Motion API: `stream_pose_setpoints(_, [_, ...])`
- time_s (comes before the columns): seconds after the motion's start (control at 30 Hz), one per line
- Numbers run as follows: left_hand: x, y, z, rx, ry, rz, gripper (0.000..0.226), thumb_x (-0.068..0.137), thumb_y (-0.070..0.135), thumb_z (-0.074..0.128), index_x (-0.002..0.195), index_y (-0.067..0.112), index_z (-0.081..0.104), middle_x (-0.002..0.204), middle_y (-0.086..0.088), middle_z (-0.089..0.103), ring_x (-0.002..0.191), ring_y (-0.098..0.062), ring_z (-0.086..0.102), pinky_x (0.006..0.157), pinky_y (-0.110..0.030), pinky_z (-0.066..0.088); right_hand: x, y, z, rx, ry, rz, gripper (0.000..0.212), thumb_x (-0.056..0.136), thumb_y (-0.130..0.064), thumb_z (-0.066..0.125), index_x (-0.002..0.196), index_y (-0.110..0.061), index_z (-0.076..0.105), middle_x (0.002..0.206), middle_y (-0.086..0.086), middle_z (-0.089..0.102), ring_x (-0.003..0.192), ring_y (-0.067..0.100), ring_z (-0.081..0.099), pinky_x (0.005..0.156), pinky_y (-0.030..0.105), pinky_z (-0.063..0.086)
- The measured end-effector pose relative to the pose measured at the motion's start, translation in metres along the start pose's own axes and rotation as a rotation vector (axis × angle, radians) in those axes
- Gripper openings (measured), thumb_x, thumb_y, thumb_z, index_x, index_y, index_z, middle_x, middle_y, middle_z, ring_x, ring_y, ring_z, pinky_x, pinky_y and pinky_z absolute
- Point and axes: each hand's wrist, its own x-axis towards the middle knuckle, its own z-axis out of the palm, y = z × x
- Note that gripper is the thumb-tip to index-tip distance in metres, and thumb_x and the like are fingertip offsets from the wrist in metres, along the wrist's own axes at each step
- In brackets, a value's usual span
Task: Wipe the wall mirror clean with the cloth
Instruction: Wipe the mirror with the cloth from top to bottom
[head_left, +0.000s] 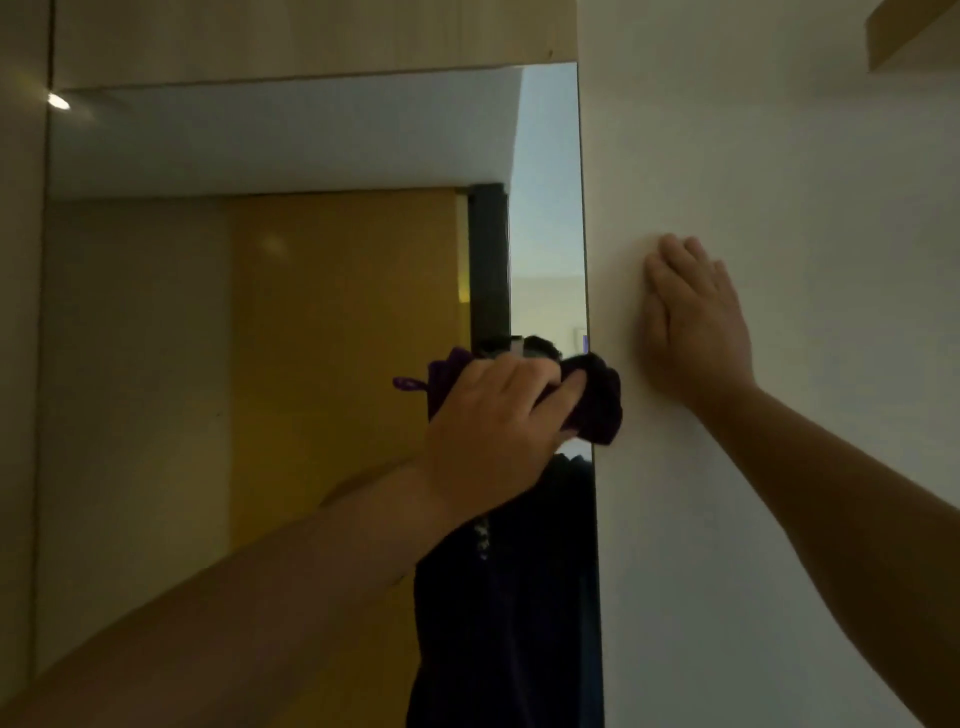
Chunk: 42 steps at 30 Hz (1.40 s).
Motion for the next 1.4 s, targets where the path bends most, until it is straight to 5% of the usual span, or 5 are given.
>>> stream_pose_setpoints(0.23, [-0.133, 0.083, 0.001, -0.066, -0.138, 0.098, 0.033, 0.101, 0.03, 0.055, 0.133, 0.021, 0.058, 0.107, 0.001, 0.057, 0.09, -0.019, 0.057, 0.081, -0.034, 0.044, -0.012, -0.001, -0.009, -0.074, -0.103, 0.015, 0.052, 0.102, -0.028, 0.028, 0.145, -0.002, 0.043, 0.157, 0.018, 0.034, 0.148, 0.035, 0.025, 0.121, 0.047, 0.015])
stream_pose_setpoints(0.5, [-0.132, 0.079, -0.015, -0.124, -0.107, 0.046, 0.03, 0.1, 0.019, 0.056, 0.129, 0.015, 0.06, 0.106, -0.004, 0.058, 0.085, -0.022, 0.056, 0.072, -0.036, 0.048, -0.021, -0.045, -0.033, -0.045, -0.104, 0.138, 0.045, 0.105, -0.018, 0.036, 0.147, -0.002, 0.04, 0.158, 0.017, 0.033, 0.148, 0.031, 0.025, 0.12, 0.04, 0.019])
stream_pose_setpoints(0.83, [-0.194, -0.03, -0.118, -0.085, -0.023, -0.116, 0.035, 0.097, 0.031, 0.065, 0.127, 0.013, 0.063, 0.109, -0.005, 0.055, 0.094, -0.025, 0.056, 0.081, -0.037, 0.045, -0.081, -0.19, -0.027, 0.103, -0.115, 0.006, 0.046, 0.101, -0.026, 0.038, 0.135, 0.001, 0.053, 0.147, 0.024, 0.045, 0.139, 0.04, 0.039, 0.112, 0.052, 0.033])
stream_pose_setpoints(1.03, [-0.264, -0.115, -0.176, -0.033, -0.002, -0.141, 0.031, 0.103, 0.029, 0.052, 0.126, 0.01, 0.06, 0.109, -0.006, 0.05, 0.092, -0.027, 0.059, 0.077, -0.042, 0.05, -0.132, -0.275, 0.032, -0.065, -0.391, -0.115, 0.056, 0.104, -0.041, 0.02, 0.156, -0.02, 0.027, 0.163, 0.006, 0.024, 0.153, 0.024, 0.008, 0.124, 0.047, 0.012])
stream_pose_setpoints(1.4, [-0.282, -0.219, -0.188, 0.072, 0.046, -0.153, 0.048, 0.083, 0.023, 0.08, 0.123, 0.006, 0.062, 0.112, -0.009, 0.048, 0.095, -0.028, 0.05, 0.08, -0.042, 0.045, -0.172, -0.324, 0.091, -0.248, -0.449, -0.067, 0.059, 0.106, -0.041, 0.027, 0.155, -0.009, 0.022, 0.165, 0.012, 0.008, 0.153, 0.025, -0.01, 0.123, 0.046, -0.003])
